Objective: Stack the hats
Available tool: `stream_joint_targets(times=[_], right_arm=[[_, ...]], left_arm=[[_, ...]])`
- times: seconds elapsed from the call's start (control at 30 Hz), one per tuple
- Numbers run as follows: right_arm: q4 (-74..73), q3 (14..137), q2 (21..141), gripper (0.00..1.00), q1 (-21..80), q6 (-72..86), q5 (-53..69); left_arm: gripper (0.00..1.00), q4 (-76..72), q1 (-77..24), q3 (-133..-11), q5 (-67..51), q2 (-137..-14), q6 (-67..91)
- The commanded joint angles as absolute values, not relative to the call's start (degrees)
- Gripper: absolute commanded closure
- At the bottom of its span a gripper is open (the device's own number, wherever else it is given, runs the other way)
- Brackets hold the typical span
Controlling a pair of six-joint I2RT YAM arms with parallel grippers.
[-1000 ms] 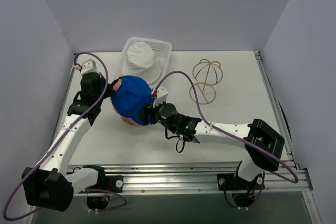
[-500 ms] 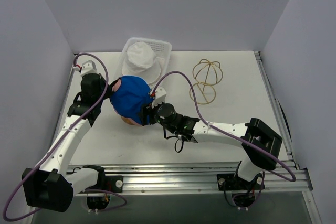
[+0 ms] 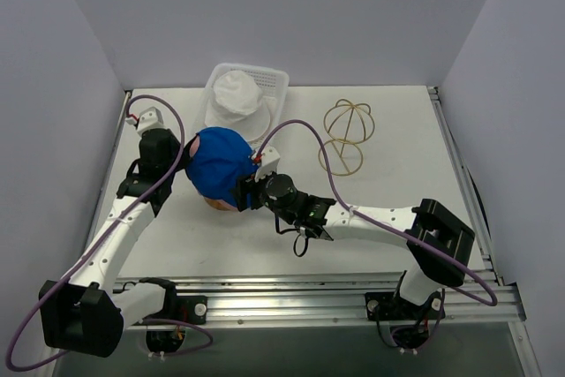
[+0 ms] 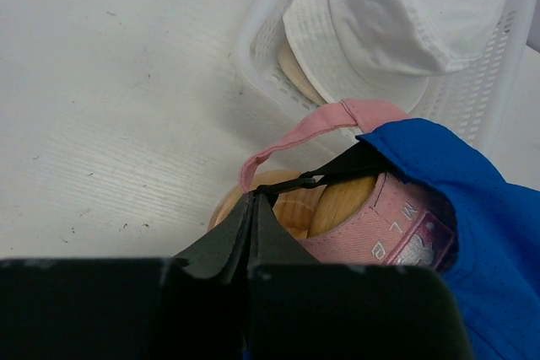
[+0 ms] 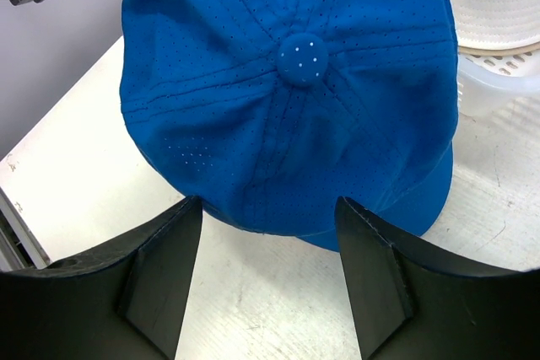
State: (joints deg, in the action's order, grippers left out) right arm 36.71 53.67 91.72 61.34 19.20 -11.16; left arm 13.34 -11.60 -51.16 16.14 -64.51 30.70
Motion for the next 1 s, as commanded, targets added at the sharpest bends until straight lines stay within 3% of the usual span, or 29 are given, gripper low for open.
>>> stream_joint_targets(times=[0.0,0.63,0.97], right_arm=[[39.8,53.8,91.8,0.4,61.8,18.7,-11.9],[40.5,51.7,90.5,0.4,61.8,19.0,-12.0],[39.9,48.2,82.9,0.4,61.8,20.0,-13.0]], left_arm=[[0.98,11.8,-11.7,-50.5,18.3,-64.2,29.4],[0.98,14.5,-11.7,-51.9,20.3,-64.3,29.1],[0.81,15.1,-11.7,-54.1,17.2,-61.6,29.7]])
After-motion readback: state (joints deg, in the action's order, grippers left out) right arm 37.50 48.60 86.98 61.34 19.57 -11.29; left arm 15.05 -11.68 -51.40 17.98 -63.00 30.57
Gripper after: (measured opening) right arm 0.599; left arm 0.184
